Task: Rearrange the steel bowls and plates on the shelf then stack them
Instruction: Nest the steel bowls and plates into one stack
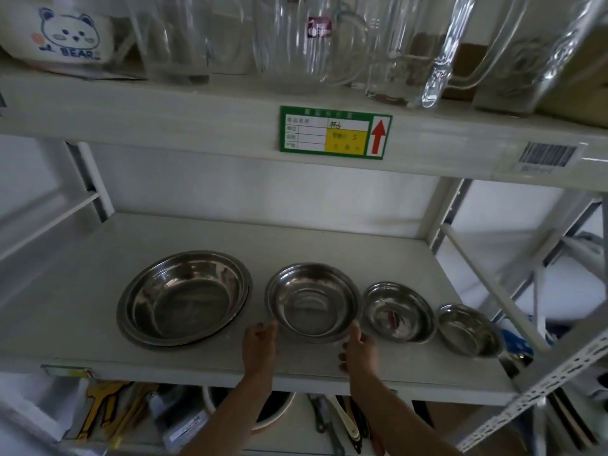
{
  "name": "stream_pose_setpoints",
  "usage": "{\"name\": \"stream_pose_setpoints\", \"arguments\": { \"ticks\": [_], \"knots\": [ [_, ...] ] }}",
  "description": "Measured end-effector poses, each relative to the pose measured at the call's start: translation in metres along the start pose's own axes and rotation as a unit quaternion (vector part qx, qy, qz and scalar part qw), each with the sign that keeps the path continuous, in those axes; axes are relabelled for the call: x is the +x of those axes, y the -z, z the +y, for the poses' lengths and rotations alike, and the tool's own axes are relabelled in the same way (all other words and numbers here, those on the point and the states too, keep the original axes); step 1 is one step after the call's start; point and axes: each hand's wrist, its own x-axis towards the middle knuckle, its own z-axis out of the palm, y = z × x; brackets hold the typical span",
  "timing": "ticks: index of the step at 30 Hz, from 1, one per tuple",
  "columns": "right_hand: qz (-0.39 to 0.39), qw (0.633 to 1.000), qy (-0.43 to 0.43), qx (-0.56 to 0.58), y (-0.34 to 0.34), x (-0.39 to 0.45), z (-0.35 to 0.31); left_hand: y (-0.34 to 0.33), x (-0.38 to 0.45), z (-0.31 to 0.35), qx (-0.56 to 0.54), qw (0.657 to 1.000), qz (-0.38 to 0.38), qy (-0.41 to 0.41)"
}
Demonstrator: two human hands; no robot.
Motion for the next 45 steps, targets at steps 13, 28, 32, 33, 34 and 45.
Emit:
{"name": "stream_pose_setpoints", "arguments": {
  "ticks": [13, 28, 32, 33, 34, 45],
  "knots": [
    [0.008, 0.997, -0.003, -0.071, -0.007, 0.052, -0.008, -0.022, 0.013, 0.021, -0.015, 1.000, -0.006, 0.002],
    [0.059, 0.994, 0.090, -0.017, -0.026, 0.034, -0.044, -0.017, 0.006, 0.064, -0.073, 0.994, -0.039, -0.074],
    [0.041, 0.988, 0.149, -0.028, -0.046, 0.026, -0.067, -0.004, 0.009, 0.088, -0.102, 0.988, -0.029, -0.115],
    [0.028, 0.987, 0.156, -0.029, -0.054, 0.023, -0.072, 0.001, 0.010, 0.093, -0.107, 0.987, -0.022, -0.118],
    [0.016, 0.986, 0.162, -0.029, -0.062, 0.020, -0.076, 0.007, 0.014, 0.097, -0.110, 0.987, -0.014, -0.118],
    [-0.095, 0.984, 0.137, -0.066, -0.160, -0.012, -0.074, 0.104, 0.038, 0.122, -0.069, 0.978, 0.113, -0.161]
  ]
}}
